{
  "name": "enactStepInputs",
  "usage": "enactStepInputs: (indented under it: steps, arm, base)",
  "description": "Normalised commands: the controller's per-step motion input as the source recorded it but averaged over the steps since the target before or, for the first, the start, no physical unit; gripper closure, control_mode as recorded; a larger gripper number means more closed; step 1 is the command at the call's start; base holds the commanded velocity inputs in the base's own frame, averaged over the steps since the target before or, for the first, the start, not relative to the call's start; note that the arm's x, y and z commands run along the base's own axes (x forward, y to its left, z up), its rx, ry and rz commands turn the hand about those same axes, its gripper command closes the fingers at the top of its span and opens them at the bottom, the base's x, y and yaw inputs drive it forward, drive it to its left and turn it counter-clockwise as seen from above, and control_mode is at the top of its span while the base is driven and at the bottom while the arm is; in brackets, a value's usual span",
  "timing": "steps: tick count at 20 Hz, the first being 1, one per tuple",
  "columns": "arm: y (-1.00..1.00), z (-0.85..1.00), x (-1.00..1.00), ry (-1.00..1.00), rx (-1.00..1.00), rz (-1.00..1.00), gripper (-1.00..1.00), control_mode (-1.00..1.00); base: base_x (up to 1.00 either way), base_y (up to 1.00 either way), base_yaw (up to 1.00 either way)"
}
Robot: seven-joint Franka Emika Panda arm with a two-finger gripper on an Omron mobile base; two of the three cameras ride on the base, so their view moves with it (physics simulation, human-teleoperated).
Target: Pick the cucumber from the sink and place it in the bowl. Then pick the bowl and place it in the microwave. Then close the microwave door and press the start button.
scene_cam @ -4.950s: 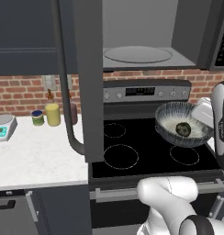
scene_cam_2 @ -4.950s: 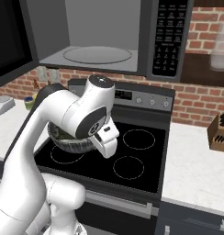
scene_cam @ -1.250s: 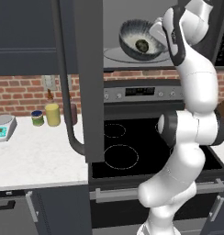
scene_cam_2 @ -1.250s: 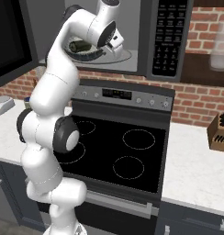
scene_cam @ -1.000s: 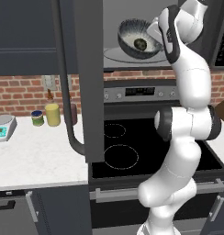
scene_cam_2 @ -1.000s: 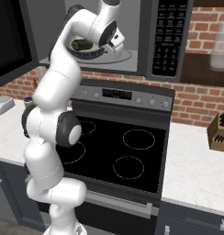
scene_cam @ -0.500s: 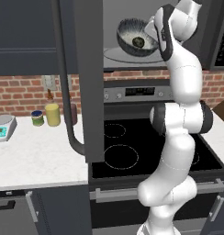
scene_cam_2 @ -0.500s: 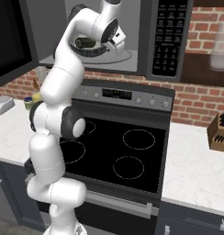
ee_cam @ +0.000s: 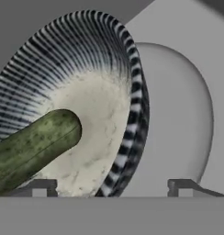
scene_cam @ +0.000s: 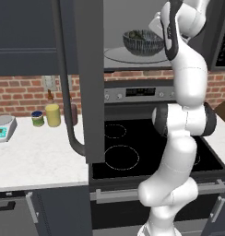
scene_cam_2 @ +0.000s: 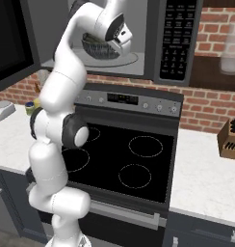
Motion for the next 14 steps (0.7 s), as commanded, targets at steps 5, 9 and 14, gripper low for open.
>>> enactStepInputs:
  steps: [5, 9, 14]
  arm:
    - [0.0, -0.11, -0.63, -0.1, 0.0, 0.0, -1.0, -1.0]
    - [0.0, -0.36, -0.79, -0.1, 0.0, 0.0, -1.0, -1.0]
    - [0.08, -0.42, -0.77, -0.09, 0.0, 0.0, -1.0, -1.0]
  base:
    - [0.0, 0.0, 0.0]
    - [0.0, 0.0, 0.0]
    - [0.0, 0.0, 0.0]
